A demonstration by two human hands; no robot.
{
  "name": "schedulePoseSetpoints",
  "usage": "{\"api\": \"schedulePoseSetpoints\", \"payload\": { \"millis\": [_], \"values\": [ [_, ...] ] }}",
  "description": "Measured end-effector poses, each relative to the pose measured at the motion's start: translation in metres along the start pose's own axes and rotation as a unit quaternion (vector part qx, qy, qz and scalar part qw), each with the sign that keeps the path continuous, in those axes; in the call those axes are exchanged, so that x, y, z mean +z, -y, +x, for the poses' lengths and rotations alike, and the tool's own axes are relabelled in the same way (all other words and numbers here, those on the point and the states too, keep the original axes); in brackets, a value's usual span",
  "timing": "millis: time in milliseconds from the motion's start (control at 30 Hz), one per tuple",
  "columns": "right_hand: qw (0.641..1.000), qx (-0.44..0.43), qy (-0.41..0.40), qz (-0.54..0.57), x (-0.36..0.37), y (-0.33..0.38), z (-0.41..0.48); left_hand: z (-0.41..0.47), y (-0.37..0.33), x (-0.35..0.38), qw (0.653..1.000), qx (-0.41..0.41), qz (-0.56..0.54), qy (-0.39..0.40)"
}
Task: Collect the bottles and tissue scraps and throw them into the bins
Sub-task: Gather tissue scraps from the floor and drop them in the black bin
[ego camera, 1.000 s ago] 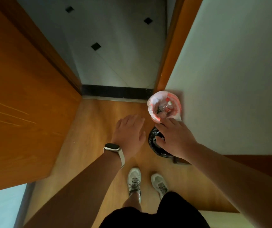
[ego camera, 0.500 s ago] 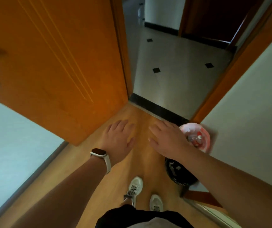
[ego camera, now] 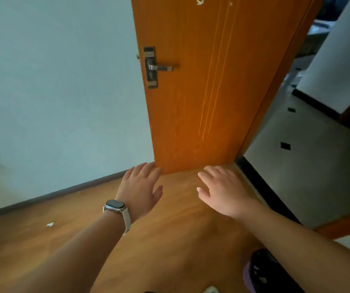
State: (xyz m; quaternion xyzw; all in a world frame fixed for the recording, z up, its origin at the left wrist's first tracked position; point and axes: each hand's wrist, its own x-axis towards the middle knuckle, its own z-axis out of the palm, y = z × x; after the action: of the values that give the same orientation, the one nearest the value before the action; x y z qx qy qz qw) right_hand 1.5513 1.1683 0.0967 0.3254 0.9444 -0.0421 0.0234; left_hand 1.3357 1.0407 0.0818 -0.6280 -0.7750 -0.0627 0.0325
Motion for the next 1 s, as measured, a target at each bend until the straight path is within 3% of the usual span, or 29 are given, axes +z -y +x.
{"api": "schedulePoseSetpoints", "payload": {
  "millis": [500, 700, 1000],
  "values": [
    [0.985, -0.165, 0.017, -0.037, 0.010, 0.356, 0.086, -0.242, 0.287, -0.060, 0.979, -0.206, 0.005, -0.002],
    [0.961, -0.269, 0.014, -0.067, 0.016, 0.458, 0.100, -0.338, 0.347, -0.064, 0.952, -0.305, -0.014, -0.026],
    [0.923, -0.379, 0.023, -0.062, 0.034, 0.553, 0.132, -0.430, 0.381, -0.056, 0.905, -0.424, -0.015, -0.021]
  ]
}}
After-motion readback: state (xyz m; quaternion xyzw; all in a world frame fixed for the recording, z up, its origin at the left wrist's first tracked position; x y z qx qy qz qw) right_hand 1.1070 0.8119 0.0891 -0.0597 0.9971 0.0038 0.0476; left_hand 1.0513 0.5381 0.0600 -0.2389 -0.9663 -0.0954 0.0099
